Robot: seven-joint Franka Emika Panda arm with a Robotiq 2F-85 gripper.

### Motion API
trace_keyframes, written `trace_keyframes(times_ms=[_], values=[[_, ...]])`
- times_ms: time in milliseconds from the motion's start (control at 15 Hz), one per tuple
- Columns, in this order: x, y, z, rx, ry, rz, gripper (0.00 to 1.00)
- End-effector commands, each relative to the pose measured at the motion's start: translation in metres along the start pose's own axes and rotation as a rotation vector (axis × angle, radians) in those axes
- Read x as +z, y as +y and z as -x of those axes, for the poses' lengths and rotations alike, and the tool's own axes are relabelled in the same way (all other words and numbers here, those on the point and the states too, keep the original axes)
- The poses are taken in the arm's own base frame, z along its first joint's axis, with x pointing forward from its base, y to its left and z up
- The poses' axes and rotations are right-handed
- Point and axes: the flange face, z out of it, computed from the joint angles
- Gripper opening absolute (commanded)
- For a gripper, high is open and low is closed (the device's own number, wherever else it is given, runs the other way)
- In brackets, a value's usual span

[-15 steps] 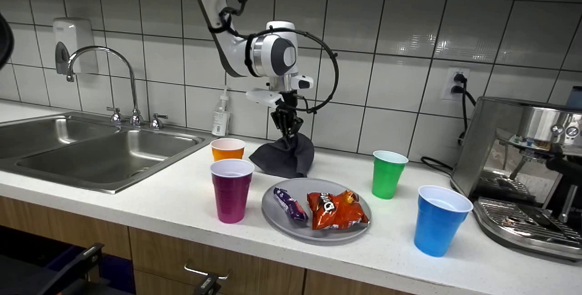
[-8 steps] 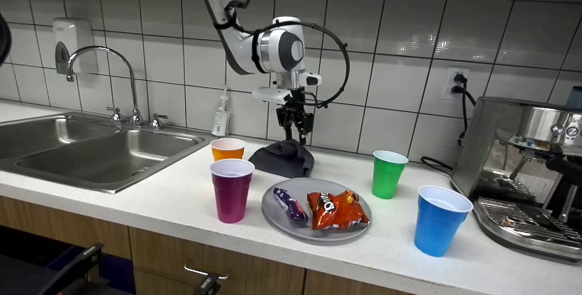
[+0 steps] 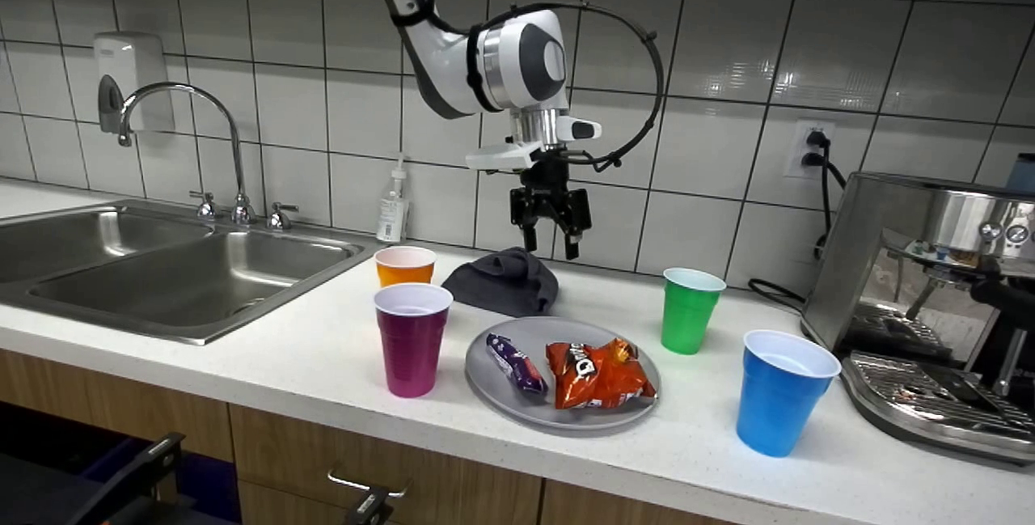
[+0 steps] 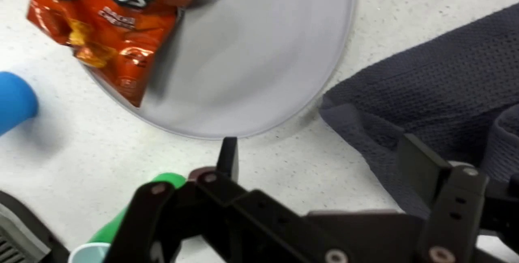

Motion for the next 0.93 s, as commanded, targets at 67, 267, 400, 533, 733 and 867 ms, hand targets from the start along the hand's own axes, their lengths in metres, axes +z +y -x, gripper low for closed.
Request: trace_keyframes(times_ms=[67,267,400,533,733,867], values=[[-0.014,0.045,0.023,0.011,-0.082,0.022,1.00],[-0.013,0.069,0.031,0.036,-0.109,0.022,1.00],[-0.011,0.084,0.035,0.036,-0.123,0.017,1.00],[-0.009,0.098,0.039,0.034,-0.129,0.010,1.00],[-0.003,0.117,0.046,0.025,-0.142,-0.003,1.00],[0.002,0.129,0.050,0.019,-0.148,-0.006,1.00]])
